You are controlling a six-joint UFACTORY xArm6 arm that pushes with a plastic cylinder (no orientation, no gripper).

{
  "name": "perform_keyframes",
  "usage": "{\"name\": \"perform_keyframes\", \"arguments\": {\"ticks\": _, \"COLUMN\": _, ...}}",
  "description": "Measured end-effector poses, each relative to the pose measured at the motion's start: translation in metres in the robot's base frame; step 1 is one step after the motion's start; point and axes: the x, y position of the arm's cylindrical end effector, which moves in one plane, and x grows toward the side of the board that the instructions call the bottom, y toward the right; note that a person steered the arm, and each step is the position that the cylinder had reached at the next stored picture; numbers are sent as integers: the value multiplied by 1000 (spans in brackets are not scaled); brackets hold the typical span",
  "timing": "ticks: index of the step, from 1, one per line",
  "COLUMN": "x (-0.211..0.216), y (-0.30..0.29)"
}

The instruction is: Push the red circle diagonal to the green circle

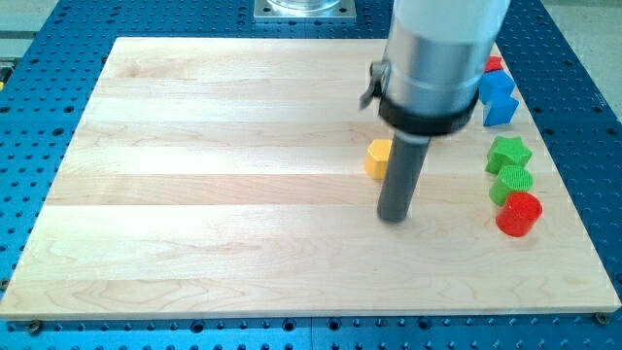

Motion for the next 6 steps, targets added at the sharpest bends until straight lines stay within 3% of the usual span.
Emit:
{"name": "perform_keyframes", "arguments": {"ticks": 1, "x": -64, "y": 1}}
{"name": "perform_keyframes", "arguments": {"ticks": 2, "x": -78, "y": 26}}
{"name": "perform_keyframes", "arguments": {"ticks": 3, "x": 12, "y": 23}}
{"name": "perform_keyframes", "arguments": {"ticks": 4, "x": 68, "y": 53}}
{"name": "perform_keyframes", "arguments": {"ticks": 6, "x": 80, "y": 75}}
